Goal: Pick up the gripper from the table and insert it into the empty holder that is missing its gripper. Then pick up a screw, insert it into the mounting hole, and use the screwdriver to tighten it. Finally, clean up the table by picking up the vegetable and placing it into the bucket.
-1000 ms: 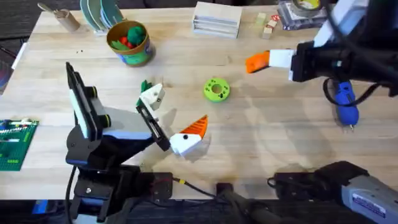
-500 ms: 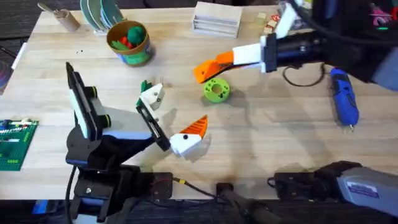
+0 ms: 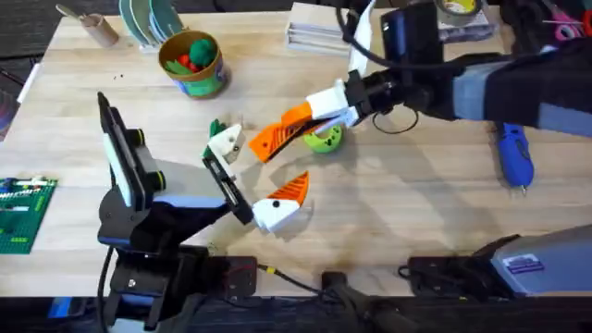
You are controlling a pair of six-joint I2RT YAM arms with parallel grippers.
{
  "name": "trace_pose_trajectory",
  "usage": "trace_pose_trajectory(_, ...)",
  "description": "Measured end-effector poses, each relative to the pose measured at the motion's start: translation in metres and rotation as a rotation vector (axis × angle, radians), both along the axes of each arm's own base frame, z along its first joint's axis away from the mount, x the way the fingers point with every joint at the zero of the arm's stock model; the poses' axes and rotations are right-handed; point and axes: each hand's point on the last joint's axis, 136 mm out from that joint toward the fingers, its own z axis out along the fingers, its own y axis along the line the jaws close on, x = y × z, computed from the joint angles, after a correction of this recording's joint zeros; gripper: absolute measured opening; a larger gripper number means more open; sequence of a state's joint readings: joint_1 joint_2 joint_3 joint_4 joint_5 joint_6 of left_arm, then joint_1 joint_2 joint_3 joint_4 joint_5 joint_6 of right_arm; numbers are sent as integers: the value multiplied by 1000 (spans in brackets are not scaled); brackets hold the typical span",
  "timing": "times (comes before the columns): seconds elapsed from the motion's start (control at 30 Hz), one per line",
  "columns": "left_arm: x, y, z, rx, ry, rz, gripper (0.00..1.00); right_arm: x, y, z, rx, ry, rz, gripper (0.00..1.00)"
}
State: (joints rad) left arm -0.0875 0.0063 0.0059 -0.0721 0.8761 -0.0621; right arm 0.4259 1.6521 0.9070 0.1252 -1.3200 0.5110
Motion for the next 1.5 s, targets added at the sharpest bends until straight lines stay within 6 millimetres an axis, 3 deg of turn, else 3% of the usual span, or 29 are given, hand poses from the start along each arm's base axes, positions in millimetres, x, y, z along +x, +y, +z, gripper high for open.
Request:
trace_pose_trajectory(0.47,0,0,0,1,0,1,993,-2,25,-6,-14,64,13,21)
trace_pose_trajectory(1.5,1,0,0,1,-1,4,993,26,26,-11,-74,115,-136,15)
